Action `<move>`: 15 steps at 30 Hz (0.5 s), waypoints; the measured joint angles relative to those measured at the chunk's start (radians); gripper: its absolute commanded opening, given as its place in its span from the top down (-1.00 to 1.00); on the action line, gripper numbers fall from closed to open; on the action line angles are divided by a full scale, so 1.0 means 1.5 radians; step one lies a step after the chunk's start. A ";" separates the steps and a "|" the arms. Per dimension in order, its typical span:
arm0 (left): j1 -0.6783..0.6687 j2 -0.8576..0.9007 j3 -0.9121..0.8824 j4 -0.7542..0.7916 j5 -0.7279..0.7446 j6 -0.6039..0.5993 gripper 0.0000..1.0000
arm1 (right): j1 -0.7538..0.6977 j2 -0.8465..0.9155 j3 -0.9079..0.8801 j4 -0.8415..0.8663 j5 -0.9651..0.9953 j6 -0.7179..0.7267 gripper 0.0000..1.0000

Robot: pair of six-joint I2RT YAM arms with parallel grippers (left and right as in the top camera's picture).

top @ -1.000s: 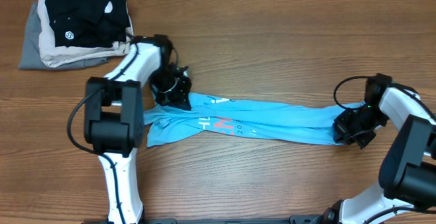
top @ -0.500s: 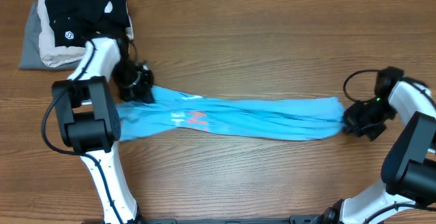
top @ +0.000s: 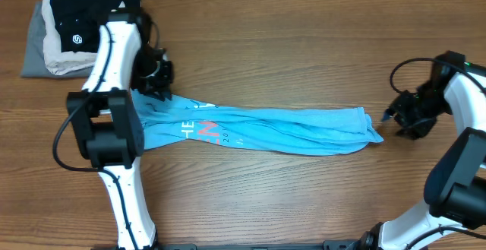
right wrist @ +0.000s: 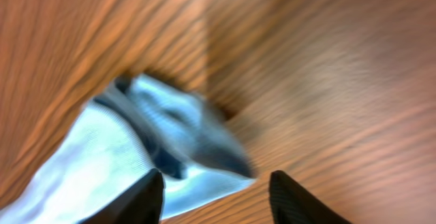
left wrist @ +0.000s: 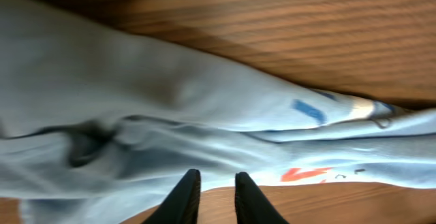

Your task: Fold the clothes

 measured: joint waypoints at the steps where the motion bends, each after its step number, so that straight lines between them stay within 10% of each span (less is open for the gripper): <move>1: -0.009 0.000 -0.001 0.000 0.000 0.002 0.37 | 0.011 0.000 0.000 0.002 -0.010 -0.007 -0.32; 9: -0.066 0.000 -0.042 0.006 -0.002 0.005 0.26 | 0.091 0.000 -0.022 0.053 -0.022 -0.030 -0.43; 15: -0.061 0.001 -0.064 0.011 -0.005 0.008 0.28 | 0.101 0.000 -0.062 0.135 -0.011 -0.041 0.14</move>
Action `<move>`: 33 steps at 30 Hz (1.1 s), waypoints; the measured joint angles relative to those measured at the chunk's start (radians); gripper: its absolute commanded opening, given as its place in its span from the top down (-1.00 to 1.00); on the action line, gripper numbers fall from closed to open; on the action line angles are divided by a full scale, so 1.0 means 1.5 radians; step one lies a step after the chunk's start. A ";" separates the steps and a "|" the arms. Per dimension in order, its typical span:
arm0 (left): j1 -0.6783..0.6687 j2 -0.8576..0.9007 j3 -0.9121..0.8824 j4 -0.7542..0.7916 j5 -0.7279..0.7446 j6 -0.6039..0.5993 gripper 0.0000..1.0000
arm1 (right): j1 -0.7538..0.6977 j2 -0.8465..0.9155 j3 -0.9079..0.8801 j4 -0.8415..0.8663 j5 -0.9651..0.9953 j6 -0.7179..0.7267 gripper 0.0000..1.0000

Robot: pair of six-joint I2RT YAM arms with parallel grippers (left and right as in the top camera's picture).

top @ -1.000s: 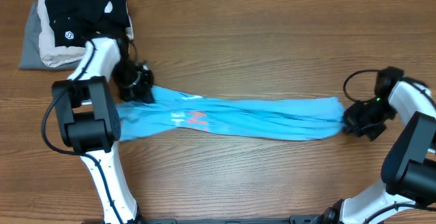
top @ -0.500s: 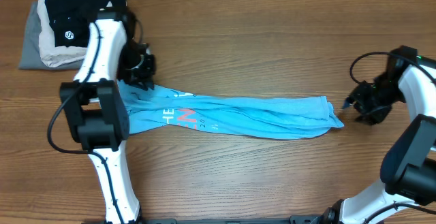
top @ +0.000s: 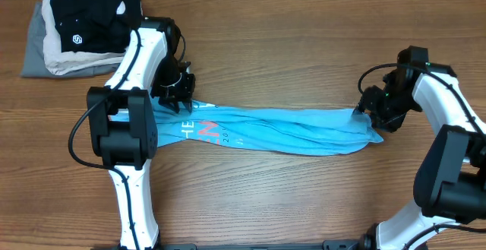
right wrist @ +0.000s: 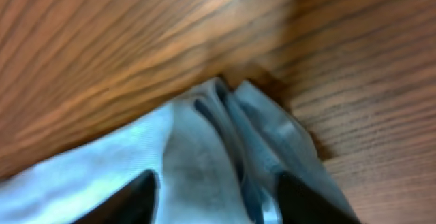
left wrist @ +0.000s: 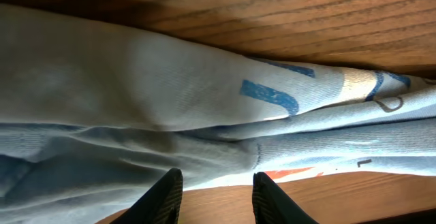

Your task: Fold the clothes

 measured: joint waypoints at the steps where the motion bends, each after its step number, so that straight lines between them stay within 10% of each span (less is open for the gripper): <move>1: 0.001 0.000 0.000 -0.001 -0.001 0.001 0.28 | 0.000 0.000 -0.010 0.006 0.002 -0.006 0.29; 6: 0.004 0.000 0.000 -0.002 -0.003 0.012 0.28 | 0.000 0.001 -0.025 0.011 0.007 -0.009 0.92; 33: 0.035 0.000 0.001 -0.119 -0.103 -0.011 0.46 | -0.011 0.004 0.095 -0.291 0.085 0.004 0.92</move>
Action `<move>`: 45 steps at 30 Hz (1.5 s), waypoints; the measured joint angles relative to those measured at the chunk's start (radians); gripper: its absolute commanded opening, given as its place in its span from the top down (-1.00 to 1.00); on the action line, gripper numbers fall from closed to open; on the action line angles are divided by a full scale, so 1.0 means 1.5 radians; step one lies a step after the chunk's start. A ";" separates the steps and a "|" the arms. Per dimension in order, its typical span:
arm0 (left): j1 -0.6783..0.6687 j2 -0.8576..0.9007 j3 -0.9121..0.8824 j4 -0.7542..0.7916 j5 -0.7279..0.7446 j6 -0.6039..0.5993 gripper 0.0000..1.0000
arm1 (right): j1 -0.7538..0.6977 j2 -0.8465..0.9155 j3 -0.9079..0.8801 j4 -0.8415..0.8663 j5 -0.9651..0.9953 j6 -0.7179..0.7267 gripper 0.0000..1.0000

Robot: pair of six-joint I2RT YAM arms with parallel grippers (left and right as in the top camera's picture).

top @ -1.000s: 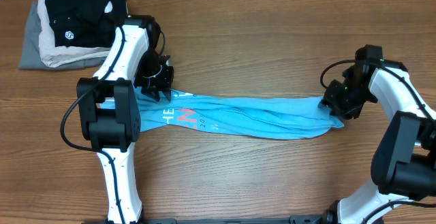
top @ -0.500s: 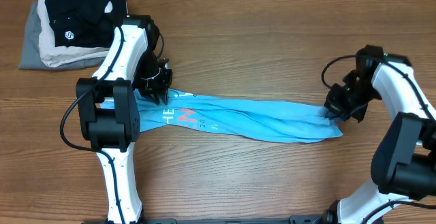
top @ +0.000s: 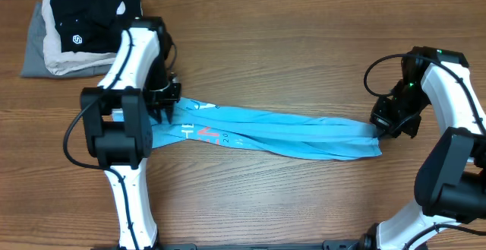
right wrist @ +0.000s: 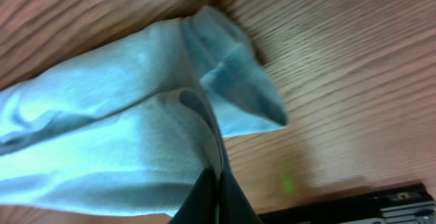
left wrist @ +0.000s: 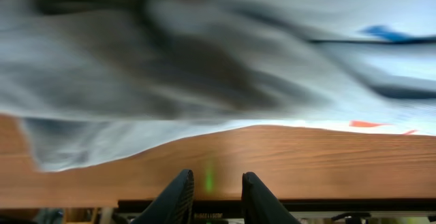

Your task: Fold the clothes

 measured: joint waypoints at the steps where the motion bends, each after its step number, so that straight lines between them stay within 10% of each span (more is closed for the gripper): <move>1: 0.008 0.000 0.000 -0.001 -0.002 -0.002 0.46 | -0.003 0.000 -0.007 0.005 0.011 0.009 0.91; 7: 0.056 0.000 0.000 -0.003 -0.008 -0.012 0.47 | -0.023 0.000 -0.059 0.080 0.049 0.043 0.70; 11: 0.060 0.000 0.000 -0.002 -0.009 -0.013 0.49 | -0.025 0.000 -0.084 0.126 0.058 0.076 -0.25; 17: 0.060 0.000 0.003 -0.001 -0.008 -0.013 0.55 | -0.025 0.000 -0.090 0.113 0.064 0.099 -0.40; 21: 0.059 -0.015 0.012 0.017 0.017 -0.007 0.43 | -0.028 0.001 -0.072 0.101 0.067 0.114 -1.00; 37: 0.042 -0.088 0.022 0.052 0.064 0.010 0.26 | -0.099 0.001 -0.166 0.291 -0.154 -0.105 -0.99; 45: 0.042 -0.088 0.022 0.055 0.065 0.010 0.25 | -0.094 -0.009 -0.232 0.330 -0.244 -0.123 0.04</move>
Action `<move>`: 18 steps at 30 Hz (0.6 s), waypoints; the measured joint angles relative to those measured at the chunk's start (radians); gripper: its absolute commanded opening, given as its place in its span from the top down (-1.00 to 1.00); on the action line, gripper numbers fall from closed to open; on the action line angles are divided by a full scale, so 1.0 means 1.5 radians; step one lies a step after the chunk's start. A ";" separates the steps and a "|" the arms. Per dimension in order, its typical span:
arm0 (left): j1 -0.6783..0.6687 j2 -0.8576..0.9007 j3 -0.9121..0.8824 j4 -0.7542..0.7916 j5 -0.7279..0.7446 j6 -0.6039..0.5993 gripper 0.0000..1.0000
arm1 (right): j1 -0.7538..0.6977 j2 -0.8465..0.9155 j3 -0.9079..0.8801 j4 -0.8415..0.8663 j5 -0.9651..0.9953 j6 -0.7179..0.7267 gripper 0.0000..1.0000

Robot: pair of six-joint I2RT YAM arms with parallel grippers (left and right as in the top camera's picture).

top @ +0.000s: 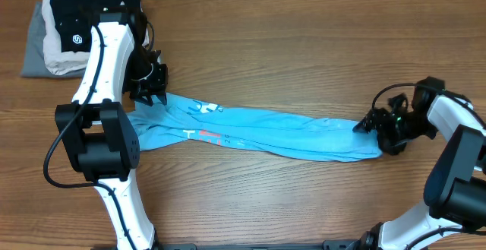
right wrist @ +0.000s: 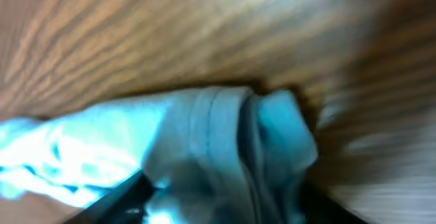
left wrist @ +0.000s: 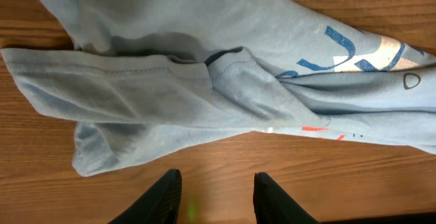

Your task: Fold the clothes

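Note:
A light blue T-shirt [top: 258, 132] with printed lettering lies bunched into a long strip across the wooden table [top: 304, 45]. My left gripper [top: 149, 89] hovers at the strip's left end. In the left wrist view it [left wrist: 214, 176] is open over bare wood, with the crumpled shirt [left wrist: 204, 81] just beyond the fingertips. My right gripper [top: 373, 125] is at the strip's right end. The right wrist view is blurred; the gripper [right wrist: 221, 183] shows jaws standing apart with the shirt's end [right wrist: 225, 129] between them.
A stack of folded clothes [top: 76, 22], black on white on grey, sits at the table's far left corner, close behind the left arm. The right arm's cable loops above its wrist [top: 395, 94].
The right gripper was shut on the shirt's right end and now has its jaws apart around it. The left gripper's fingers stand wider, and it sits a little further left and back. The shirt's left end lies spread on the table.
First both grippers stood at the ends of the bunched shirt, the right one off the cloth. Then both were open over the ends. Later the right was shut on its end and the strip lay longer. Now both are open and the strip lies stretched.

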 measured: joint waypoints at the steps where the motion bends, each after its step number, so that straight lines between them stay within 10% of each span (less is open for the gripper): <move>1: 0.000 0.000 0.000 0.000 0.000 0.000 0.24 | 0.003 0.000 -0.009 -0.001 -0.008 -0.001 0.24; 4: 0.000 0.000 0.000 0.000 0.000 0.000 0.24 | 0.018 0.000 -0.034 -0.002 -0.026 -0.005 0.92; 18: -0.001 0.000 0.000 0.003 0.000 0.000 0.21 | -0.002 0.012 0.145 -0.211 0.169 0.105 0.92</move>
